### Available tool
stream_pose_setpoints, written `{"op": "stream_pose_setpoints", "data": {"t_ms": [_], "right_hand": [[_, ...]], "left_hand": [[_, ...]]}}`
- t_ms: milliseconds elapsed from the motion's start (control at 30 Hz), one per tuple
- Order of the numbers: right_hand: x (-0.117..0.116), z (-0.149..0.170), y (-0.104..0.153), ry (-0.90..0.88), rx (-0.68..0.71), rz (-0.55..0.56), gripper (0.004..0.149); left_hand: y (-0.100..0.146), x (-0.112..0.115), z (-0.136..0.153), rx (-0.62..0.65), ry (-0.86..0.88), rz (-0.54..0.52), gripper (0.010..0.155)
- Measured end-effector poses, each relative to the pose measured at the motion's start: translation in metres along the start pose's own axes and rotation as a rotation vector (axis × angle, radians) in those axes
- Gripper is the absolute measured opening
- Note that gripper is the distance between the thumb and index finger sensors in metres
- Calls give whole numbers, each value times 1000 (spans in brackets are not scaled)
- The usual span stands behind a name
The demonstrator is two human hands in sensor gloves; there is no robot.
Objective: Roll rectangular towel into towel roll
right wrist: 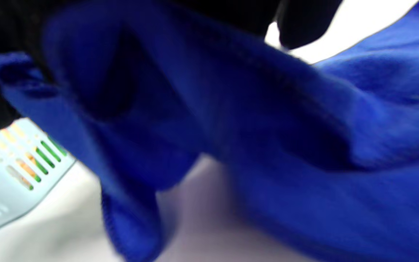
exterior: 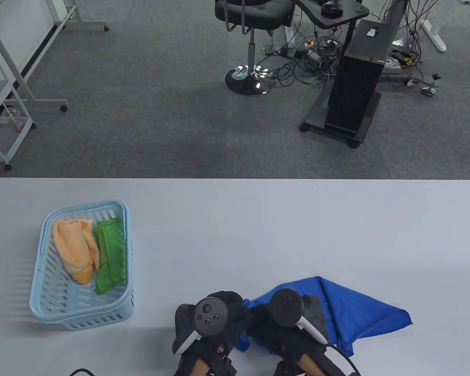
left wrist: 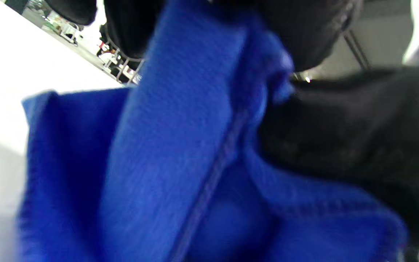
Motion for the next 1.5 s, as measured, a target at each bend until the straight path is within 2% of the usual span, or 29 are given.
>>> {"op": "stream_pose_setpoints", "data": {"t_ms": [233,400,500,533,600,633,667,700,767,800,867,900,1000,1100,1167,1267,1400,1500], "right_hand": [[44,58,8,-159,-168,223,45],[49,84,11,-352,-255,240,45],[43,80,9,-398,-236,195,47],[41,76,10,-382,-226,191,47],[41,71,11,-357,-209,203,47],[41,68,12,-347,-203,208,47],[41,67,12,-352,-196,207,47],[40,66,13,-365,-191,203,47],[39,65,13,-401,-184,188,48],[39,65,13,-420,-179,182,48],[41,65,13,-432,-176,185,48],[43,66,13,-429,-178,193,48],[49,73,12,-409,-191,231,47],[51,76,10,-373,-196,234,47],[47,72,8,-359,-173,195,49],[46,65,8,-276,-149,129,61],[66,61,19,-225,-127,242,62],[81,61,26,-161,-108,312,60]], "left_hand": [[9,-30,31,-128,120,-154,53],[7,-25,33,-130,113,-137,46],[3,-9,24,-91,27,-40,46],[1,0,20,-59,-2,18,54],[-2,15,16,-20,-32,173,84],[-2,25,14,14,-38,269,95],[-2,35,12,45,-62,320,106],[-2,39,10,57,-92,316,112],[-5,46,6,66,-215,329,111],[-6,47,4,53,-254,310,102],[-8,35,0,56,-295,126,60],[-8,24,-1,74,-273,40,45],[-3,0,7,45,-127,-40,44],[3,-15,25,-37,-90,-73,44],[6,-26,37,-106,-78,-130,45],[12,-42,48,-211,-44,-219,46],[24,-61,61,-295,11,-345,47],[30,-71,64,-316,-45,-418,47]]}}
Point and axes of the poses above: the tracker on the back of each hand, its own z axis roughly to the little-finger side, its own y axis roughly from the fingertips to the wrist, x = y × z, the point moved 3 cm from there along -y, roughly from the wrist to the fingertips, and after that the axes turned 6 degrees about -y, right-handed, at the moved point
